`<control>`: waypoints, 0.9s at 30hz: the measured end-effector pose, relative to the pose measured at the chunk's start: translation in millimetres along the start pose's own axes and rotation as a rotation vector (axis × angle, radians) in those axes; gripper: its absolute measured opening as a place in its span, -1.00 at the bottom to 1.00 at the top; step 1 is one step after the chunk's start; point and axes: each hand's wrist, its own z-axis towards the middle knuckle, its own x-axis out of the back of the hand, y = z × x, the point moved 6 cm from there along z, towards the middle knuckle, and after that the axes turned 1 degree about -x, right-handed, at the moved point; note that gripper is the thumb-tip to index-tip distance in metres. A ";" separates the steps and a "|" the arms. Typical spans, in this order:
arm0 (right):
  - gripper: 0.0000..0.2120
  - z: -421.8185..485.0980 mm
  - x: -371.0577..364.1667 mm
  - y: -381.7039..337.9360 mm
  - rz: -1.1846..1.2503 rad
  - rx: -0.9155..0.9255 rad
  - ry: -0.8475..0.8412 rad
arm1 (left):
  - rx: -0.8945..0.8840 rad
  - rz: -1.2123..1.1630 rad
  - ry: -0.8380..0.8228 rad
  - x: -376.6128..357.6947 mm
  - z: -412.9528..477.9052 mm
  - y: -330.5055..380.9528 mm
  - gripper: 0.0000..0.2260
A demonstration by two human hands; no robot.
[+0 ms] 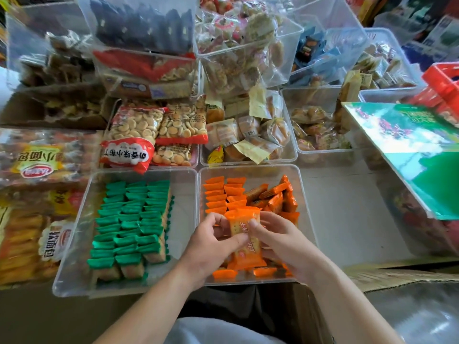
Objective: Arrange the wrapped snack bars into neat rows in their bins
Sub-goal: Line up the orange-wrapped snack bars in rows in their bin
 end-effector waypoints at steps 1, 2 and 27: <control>-0.55 0.1 -0.3 2.4 0.066 -0.004 -0.008 | 0.007 -0.016 -0.008 -0.5 0.0 -0.6 -0.66; -0.57 -1.1 -0.9 2.8 0.111 -0.004 -0.010 | 0.013 -0.028 -0.017 -0.6 0.1 -0.9 -0.65; -0.87 -20.1 60.3 11.5 -0.056 0.125 0.446 | -0.226 1.067 -0.125 -6.8 77.3 7.1 -0.69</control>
